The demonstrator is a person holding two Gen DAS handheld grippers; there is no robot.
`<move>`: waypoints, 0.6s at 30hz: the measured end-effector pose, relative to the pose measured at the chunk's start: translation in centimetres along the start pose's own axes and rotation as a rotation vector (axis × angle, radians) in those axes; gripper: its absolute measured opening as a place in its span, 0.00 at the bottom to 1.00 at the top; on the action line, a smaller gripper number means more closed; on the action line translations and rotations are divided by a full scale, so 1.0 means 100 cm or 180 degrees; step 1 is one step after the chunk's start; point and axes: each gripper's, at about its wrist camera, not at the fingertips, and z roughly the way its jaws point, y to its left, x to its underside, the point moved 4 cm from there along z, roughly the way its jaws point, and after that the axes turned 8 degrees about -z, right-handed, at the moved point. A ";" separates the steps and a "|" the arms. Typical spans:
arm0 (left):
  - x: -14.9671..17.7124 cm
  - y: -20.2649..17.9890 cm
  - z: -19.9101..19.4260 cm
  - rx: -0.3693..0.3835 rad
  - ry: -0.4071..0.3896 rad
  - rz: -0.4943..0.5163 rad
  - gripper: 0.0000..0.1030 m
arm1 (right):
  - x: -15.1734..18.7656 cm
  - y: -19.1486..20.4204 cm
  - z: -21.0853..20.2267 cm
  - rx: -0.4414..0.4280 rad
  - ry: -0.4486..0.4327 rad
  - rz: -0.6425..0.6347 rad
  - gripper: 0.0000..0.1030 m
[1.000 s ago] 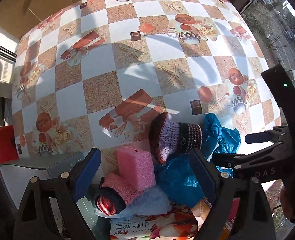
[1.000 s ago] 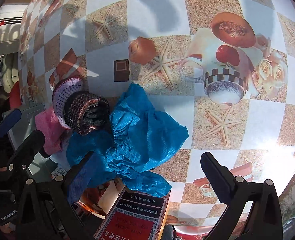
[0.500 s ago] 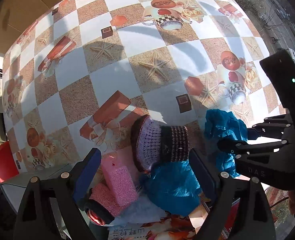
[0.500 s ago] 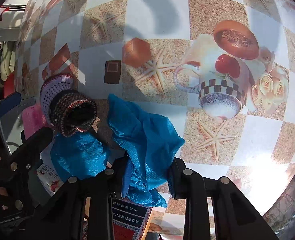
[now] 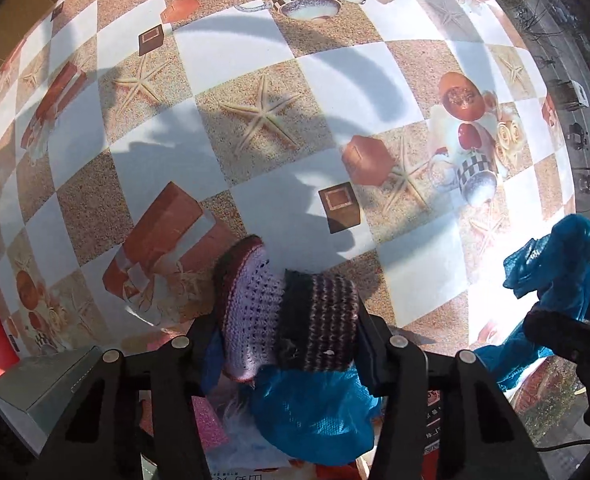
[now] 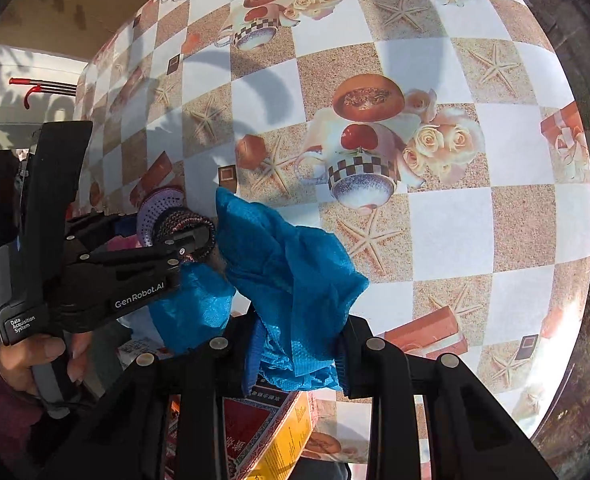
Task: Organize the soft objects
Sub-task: 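Grasp the blue plastic bag with the right gripper while the left grasps the purple knit hat, then lift both held items and carry them over the white box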
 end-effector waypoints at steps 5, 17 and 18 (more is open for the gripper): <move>0.016 -0.002 -0.040 0.0015 -0.0405 0.0016 0.55 | 0.004 0.004 -0.023 -0.0054 -0.0138 0.0000 0.31; 0.081 -0.001 -0.111 -0.0087 -0.0962 -0.0041 0.55 | 0.009 0.048 -0.053 -0.0139 -0.0402 -0.0181 0.31; 0.088 0.001 -0.114 -0.0098 -0.0980 -0.0055 0.55 | 0.009 0.053 -0.054 -0.0147 -0.0411 -0.0214 0.31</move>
